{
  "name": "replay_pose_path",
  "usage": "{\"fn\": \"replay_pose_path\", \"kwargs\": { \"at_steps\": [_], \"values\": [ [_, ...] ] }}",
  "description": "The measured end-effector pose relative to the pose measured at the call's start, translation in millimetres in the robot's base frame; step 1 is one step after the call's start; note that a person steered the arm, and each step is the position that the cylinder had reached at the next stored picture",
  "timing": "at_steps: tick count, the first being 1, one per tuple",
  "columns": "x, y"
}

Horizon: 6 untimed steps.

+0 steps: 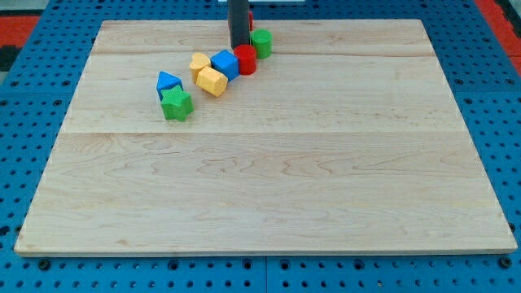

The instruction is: Place the green circle below the red star

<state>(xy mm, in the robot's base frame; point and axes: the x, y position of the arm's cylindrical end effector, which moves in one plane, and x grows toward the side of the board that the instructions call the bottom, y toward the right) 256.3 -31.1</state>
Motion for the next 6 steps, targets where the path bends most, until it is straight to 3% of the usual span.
{"fn": "replay_pose_path", "kwargs": {
  "at_steps": [1,2,3,5,6],
  "values": [
    [-3.1,-30.0],
    [-46.1,-1.3],
    [-47.4,15.6],
    [-11.7,114.2],
    [15.2,106.4]
  ]
}}
